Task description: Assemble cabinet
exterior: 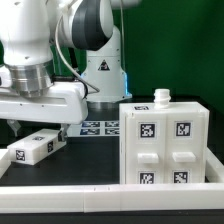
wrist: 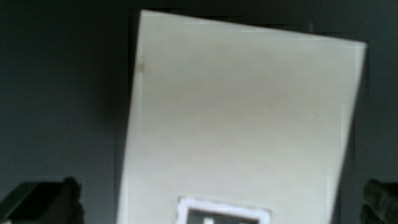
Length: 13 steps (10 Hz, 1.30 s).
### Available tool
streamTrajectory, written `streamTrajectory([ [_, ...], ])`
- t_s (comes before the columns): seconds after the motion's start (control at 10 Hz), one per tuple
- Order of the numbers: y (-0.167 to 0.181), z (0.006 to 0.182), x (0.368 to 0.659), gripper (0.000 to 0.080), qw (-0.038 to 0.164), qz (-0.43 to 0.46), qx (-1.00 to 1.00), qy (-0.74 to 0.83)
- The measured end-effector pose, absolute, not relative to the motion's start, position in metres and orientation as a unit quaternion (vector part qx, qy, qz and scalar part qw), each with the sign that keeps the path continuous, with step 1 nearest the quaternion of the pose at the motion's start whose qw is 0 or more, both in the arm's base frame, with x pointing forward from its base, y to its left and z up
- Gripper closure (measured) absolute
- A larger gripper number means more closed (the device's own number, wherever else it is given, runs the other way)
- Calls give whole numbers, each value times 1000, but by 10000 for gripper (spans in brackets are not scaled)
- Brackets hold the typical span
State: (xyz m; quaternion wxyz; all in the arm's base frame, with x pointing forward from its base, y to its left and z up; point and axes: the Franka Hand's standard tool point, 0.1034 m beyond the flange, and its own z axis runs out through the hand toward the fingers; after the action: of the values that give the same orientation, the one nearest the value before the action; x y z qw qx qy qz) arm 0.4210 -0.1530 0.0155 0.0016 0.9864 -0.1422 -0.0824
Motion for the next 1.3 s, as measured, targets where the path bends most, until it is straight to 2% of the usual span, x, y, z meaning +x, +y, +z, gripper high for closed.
streamTrajectory([
  [0.4, -149, 11, 420, 12, 2, -86, 987, -134],
  [0.5, -147, 11, 421, 179, 2, -86, 988, -131],
  [0.6, -147, 11, 421, 179, 2, -86, 988, -130],
  [0.7, -147, 11, 421, 238, 2, -86, 988, -130],
  [1.1, -145, 12, 421, 238, 2, -86, 988, -128],
  [1.3, -119, 25, 428, 238, -2, -88, 990, -112],
])
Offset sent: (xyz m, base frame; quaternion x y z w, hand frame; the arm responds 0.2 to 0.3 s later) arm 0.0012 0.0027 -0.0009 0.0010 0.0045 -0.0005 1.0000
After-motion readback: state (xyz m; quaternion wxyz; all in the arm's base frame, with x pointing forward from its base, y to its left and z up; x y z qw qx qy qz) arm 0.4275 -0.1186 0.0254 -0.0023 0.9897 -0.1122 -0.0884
